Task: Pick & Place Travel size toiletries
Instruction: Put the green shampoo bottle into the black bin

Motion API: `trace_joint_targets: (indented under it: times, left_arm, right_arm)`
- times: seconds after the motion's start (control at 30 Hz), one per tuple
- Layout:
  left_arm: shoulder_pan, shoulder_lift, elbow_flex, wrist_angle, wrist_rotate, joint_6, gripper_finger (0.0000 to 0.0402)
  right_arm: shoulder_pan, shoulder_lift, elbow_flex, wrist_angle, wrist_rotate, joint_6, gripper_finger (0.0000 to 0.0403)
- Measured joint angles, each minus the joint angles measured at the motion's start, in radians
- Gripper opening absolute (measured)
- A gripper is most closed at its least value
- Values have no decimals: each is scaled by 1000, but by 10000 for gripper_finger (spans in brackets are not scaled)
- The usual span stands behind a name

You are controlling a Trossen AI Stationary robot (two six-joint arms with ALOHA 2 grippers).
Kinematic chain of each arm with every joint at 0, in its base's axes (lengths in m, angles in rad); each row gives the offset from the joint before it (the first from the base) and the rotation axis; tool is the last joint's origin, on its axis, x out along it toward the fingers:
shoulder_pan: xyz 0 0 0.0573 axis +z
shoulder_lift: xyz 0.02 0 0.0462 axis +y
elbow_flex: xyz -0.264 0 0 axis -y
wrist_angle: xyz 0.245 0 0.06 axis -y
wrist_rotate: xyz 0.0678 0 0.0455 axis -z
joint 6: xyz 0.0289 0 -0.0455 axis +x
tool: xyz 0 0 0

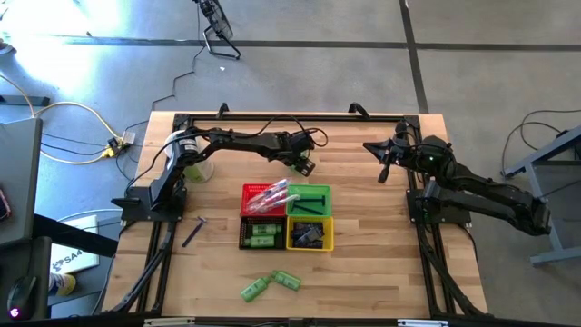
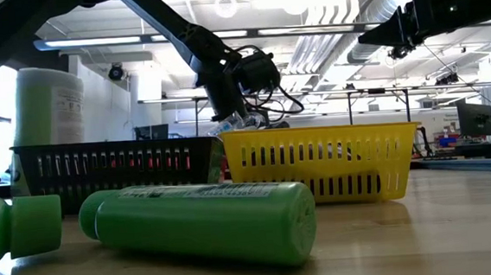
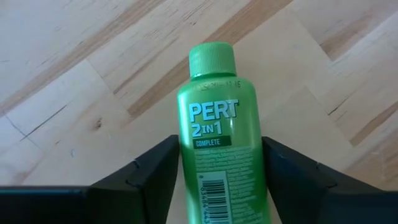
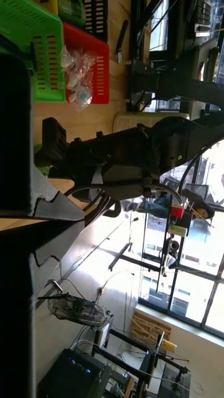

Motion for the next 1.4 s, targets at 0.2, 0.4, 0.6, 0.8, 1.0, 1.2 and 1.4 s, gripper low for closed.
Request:
trace_joint_targets:
  times: [0.2, 0.4, 0.6, 0.8, 1.0, 1.2, 1.4]
  left_arm:
    - [0, 0, 0, 0, 0, 0, 198]
    - [0, 0, 0, 3, 1, 0, 187]
    - [0, 0, 0, 4, 4, 0, 186]
    - [-1, 0, 0, 9, 11, 59, 185]
    - [-2, -29, -1, 1, 14, 105, 184]
    - [-2, -96, -1, -13, -8, 171, 184]
    - [-2, -206, -1, -107, -7, 235, 184]
  right_arm:
    - [0, 0, 0, 0, 0, 0, 3]
    - [0, 0, 0, 0, 0, 0, 3]
    - [0, 0, 0, 0, 0, 0, 3]
    - [0, 0, 0, 0, 0, 0, 3]
    - [0, 0, 0, 0, 0, 0, 3]
    - [0, 0, 0, 0, 0, 0, 3]
    - [0, 0, 0, 0, 0, 0, 3]
